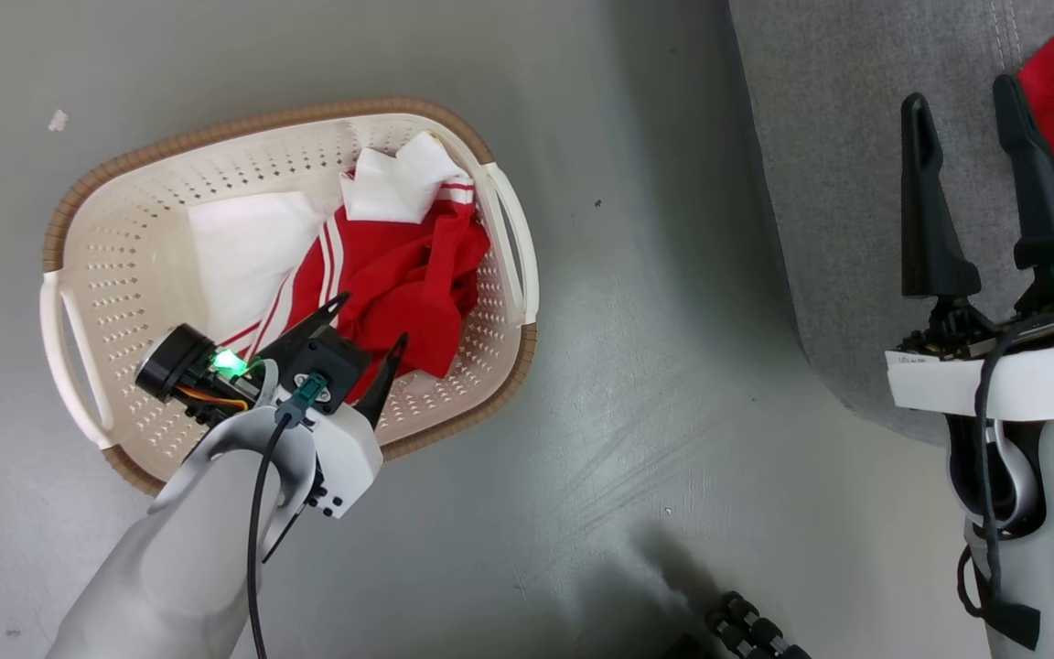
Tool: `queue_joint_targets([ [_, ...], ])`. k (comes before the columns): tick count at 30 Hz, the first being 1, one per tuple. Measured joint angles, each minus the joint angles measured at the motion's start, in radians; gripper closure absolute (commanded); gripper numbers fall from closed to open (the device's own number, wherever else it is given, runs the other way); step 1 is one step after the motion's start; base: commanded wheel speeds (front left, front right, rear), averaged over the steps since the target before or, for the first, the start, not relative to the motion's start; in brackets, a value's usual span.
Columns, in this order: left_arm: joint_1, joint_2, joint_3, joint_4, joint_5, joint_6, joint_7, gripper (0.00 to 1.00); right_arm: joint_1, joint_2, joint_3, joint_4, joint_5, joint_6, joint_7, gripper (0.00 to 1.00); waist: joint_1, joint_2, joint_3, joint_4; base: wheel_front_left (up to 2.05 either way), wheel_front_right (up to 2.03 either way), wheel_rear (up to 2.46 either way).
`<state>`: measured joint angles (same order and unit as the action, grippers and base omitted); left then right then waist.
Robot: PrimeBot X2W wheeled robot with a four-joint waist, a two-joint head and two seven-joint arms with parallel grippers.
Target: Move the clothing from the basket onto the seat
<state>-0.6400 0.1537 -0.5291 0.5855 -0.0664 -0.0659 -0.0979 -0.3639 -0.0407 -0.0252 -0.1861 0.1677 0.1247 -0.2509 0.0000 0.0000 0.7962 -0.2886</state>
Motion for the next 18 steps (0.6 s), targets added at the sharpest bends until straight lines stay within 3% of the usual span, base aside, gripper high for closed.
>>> queue_joint_targets([
  [18, -0.094, 0.002, 0.001, 0.097, 0.016, 0.000, -0.006, 0.00, -0.061, 0.000, 0.004, -0.024, 0.032, 0.000, 0.000, 0.00, 0.0000, 0.0000, 0.102, -0.059, 0.00, 0.00, 0.00],
])
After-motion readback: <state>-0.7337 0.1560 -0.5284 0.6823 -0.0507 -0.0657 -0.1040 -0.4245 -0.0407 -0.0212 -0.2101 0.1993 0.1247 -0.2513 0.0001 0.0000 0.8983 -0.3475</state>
